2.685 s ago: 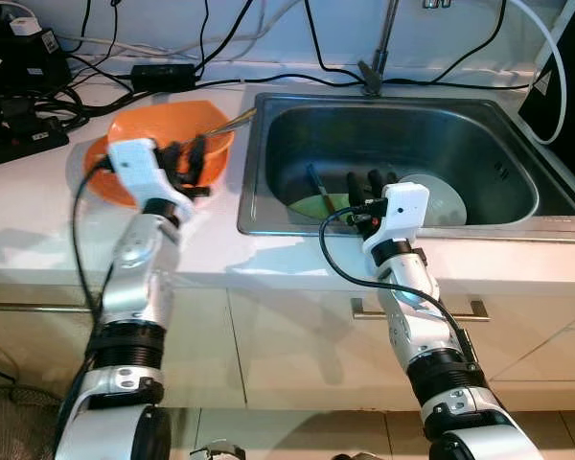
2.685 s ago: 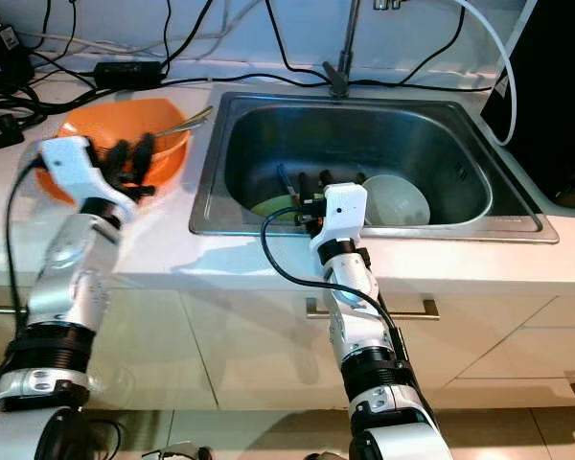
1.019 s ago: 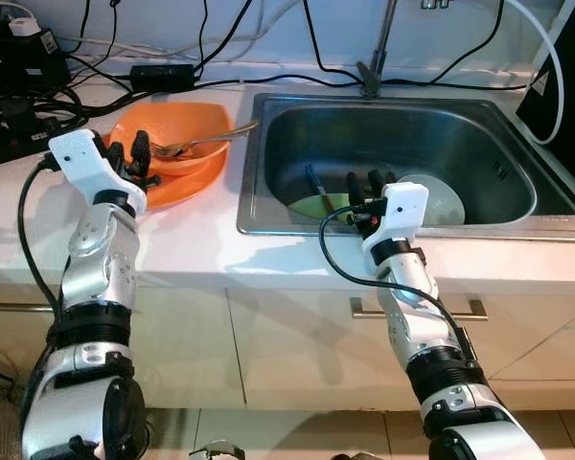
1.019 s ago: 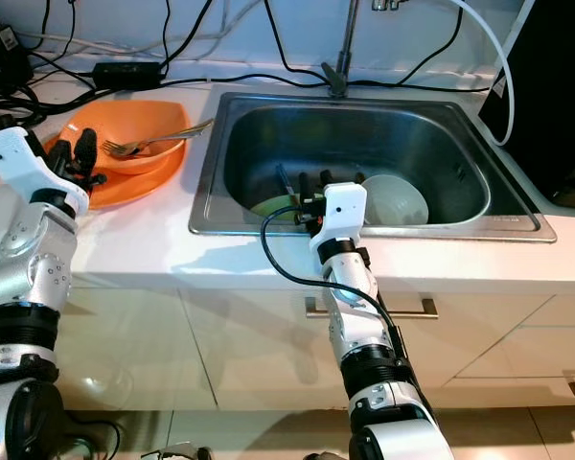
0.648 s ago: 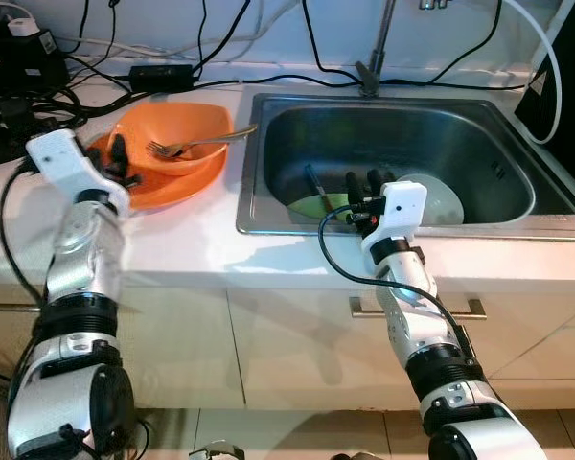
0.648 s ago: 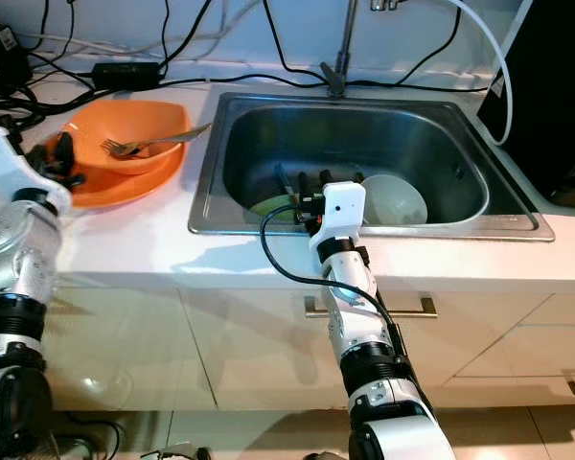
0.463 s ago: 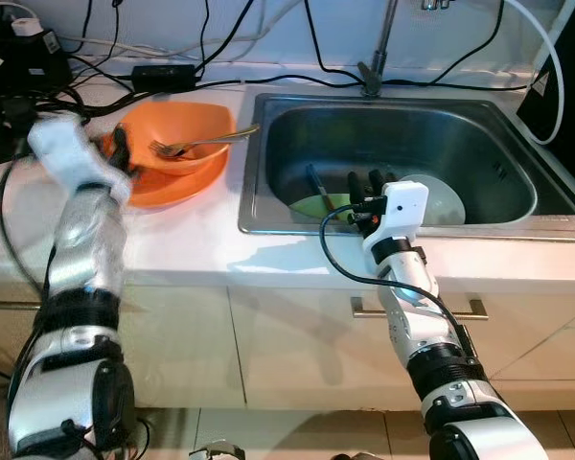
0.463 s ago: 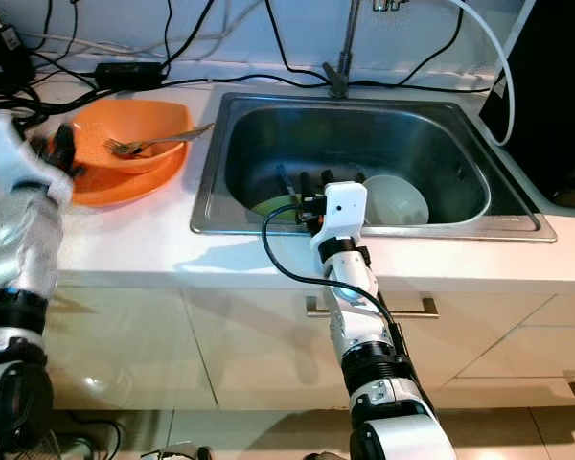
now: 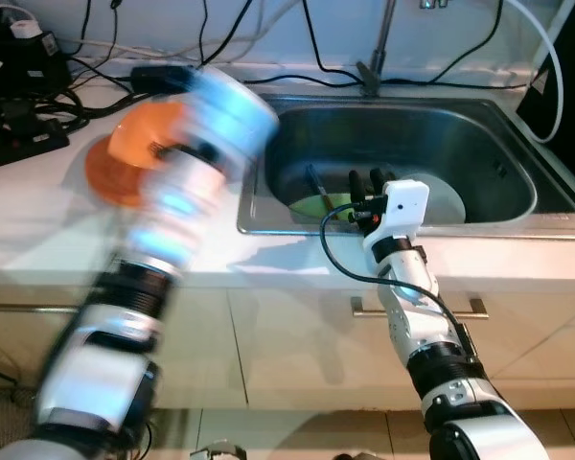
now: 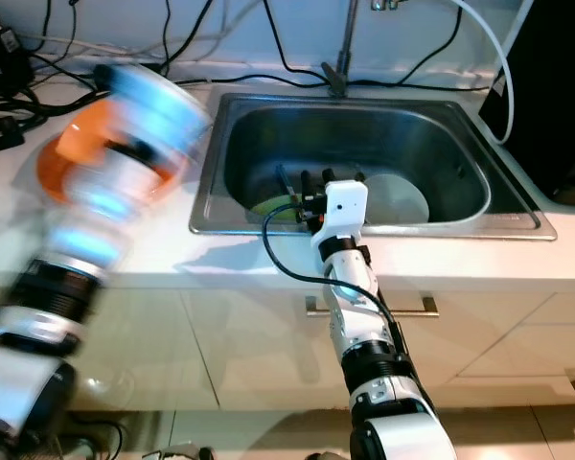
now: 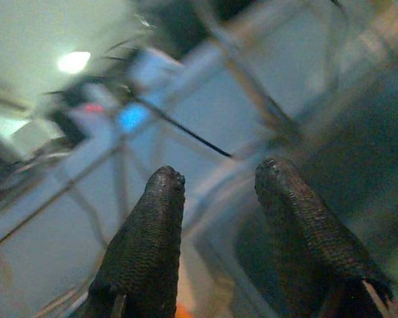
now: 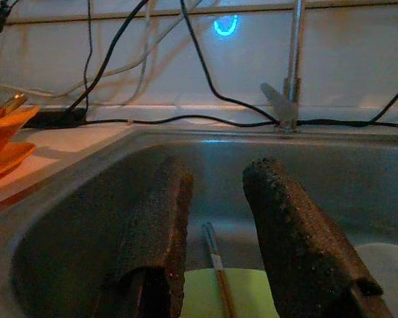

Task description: Kitchen organization

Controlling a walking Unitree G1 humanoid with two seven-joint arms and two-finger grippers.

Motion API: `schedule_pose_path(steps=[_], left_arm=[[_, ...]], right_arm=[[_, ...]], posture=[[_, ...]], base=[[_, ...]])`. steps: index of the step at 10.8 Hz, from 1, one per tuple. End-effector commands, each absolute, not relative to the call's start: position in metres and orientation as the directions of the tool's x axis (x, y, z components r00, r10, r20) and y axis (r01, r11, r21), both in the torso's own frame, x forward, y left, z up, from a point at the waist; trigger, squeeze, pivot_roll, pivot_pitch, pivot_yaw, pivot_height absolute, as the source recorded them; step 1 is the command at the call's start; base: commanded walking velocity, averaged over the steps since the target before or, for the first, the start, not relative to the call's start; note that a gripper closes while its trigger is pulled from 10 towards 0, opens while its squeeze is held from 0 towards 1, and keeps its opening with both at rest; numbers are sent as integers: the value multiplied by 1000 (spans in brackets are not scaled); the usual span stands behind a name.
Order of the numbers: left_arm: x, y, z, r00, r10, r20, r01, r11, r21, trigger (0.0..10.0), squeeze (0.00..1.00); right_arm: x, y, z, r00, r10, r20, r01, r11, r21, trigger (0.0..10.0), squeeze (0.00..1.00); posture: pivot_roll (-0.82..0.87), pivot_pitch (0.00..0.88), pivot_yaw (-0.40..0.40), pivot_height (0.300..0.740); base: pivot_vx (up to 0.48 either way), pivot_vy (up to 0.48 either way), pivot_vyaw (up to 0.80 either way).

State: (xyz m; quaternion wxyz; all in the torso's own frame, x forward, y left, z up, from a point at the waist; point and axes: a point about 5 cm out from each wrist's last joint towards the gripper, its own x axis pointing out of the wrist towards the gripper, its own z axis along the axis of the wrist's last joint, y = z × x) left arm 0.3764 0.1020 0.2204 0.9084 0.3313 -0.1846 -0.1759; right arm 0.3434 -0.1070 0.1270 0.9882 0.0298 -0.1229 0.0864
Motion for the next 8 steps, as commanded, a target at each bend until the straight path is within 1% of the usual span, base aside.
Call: schedule_pose_path(steps=[1,3,4,6,8], left_arm=[[378,90,211,874,-462,148,203,625,754,10000,0],[380,80,200,888,-449,99,187,548,815,10000,0],[384,84,198,923,-372,101,95,473,876,10000,0],[389,99,203,951,-275,143,-3,452,892,10000,0],[389,109,204,961,-222,165,-48,453,890,10000,0]], right_arm=[[344,-113,124,963,137,231,-151,987,45,10000,0],[344,-113,123,964,132,233,-146,988,47,10000,0],[343,-114,123,964,128,233,-143,989,48,10000,0],[342,-113,122,963,133,233,-148,988,49,10000,0],[342,-113,121,964,136,228,-151,987,50,10000,0]], posture=[[48,0,25,740],[43,0,26,740],[47,0,23,740],[55,0,19,740],[60,0,18,740]], base=[[0,0,0],[0,0,0],[0,0,0],[0,0,0],[0,0,0]])
